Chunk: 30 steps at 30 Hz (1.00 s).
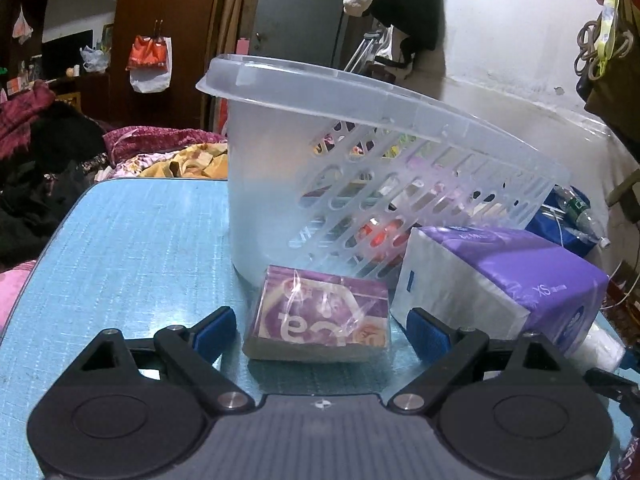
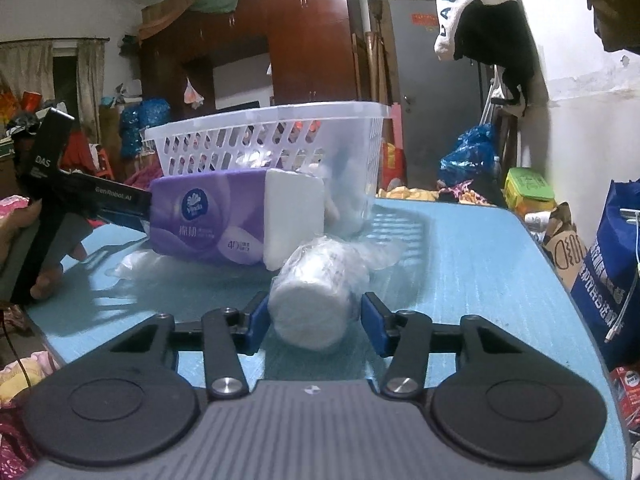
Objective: Organize objects
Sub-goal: 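Grasp the purple-printed box with the left tool while the right tool grasps the white bagged roll, then carry both items over the basket and open both tools to drop them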
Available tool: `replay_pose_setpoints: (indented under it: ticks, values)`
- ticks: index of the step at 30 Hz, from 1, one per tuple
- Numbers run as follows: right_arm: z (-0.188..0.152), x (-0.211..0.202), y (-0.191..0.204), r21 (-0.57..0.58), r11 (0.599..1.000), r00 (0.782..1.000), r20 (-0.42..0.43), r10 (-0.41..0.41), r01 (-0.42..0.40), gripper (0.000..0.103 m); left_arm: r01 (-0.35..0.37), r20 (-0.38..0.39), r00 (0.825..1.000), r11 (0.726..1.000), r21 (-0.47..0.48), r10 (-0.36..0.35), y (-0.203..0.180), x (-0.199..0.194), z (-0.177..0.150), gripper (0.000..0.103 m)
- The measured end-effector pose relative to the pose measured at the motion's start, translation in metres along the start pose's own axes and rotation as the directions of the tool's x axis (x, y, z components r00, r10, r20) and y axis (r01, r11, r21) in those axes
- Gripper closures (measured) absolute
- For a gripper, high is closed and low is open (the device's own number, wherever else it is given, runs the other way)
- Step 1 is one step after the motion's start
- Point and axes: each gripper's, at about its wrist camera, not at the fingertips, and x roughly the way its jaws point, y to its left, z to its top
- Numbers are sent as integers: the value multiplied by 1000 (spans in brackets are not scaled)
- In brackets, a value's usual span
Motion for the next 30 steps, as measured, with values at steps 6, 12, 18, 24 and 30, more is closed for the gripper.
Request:
replay_pose_setpoints:
  ticks: [6,12,18,24,30]
  values:
    - [0,-7,4,-15,1000,1000,24,10,-10,52,-43,20,999,998,41,42,-4,-3,-2,28]
    - [2,-14,1,-10,1000,998,63,14,-13,52,-35,108,994,998,48,30,-5,-27,-8,28]
    - [6,-32,3,-48,999,986,166,8,0,53,-1,231,973,998,58,-13,-9,-71,-13,28]
    - [35,-49,16,-144,989,959,282,22,19,53,-1,349,937,996,88,-30,-29,-116,15,28]
    - [127,-8,22,-179,984,973,228,50,-8,53,-29,316,949,993,113,-8,-55,-99,95,28]
